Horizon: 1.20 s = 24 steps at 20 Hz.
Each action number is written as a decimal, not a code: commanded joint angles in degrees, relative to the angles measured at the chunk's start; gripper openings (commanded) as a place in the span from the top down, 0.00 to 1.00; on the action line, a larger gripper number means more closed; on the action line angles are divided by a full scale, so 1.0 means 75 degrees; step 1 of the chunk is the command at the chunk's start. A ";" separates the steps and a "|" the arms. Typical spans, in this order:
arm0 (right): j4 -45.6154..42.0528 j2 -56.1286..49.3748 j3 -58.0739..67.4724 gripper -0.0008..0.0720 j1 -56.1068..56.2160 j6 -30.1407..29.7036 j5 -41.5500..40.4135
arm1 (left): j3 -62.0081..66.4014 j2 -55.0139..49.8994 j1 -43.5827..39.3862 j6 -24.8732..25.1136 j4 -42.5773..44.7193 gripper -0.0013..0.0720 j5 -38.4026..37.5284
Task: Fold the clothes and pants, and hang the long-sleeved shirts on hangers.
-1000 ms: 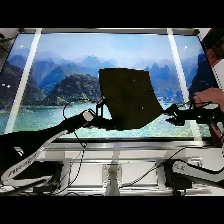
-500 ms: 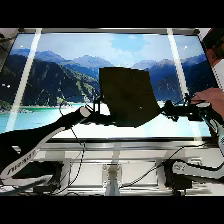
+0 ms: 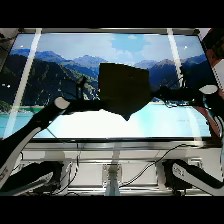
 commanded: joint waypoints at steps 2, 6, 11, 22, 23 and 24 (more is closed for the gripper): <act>0.0090 0.2014 0.1125 0.94 0.0769 -0.0041 -0.0114 | 0.0009 0.2384 0.1075 0.0184 0.0580 0.96 -0.0061; 0.0096 0.3316 0.2256 0.94 0.1288 0.0291 -0.0117 | 0.0047 0.4884 0.1711 0.0836 0.0574 0.96 0.0653; 0.0274 0.4415 0.3171 0.94 0.2142 0.1754 0.0026 | 0.0061 0.7665 0.1722 0.1099 0.0554 0.96 0.1422; -0.0714 0.4505 0.0251 0.93 0.3407 0.3550 -0.1553 | 0.0166 0.6088 0.1719 -0.2358 0.2978 0.97 -0.1644; -0.0717 0.4293 -0.0195 0.93 0.3407 0.3550 -0.2270 | 0.0169 0.5365 0.1719 -0.2022 0.3040 0.97 -0.1550; -0.0740 0.3981 -0.0597 0.93 0.3407 0.3544 -0.3031 | 0.0169 0.4587 0.1702 -0.1597 0.2964 0.97 -0.1282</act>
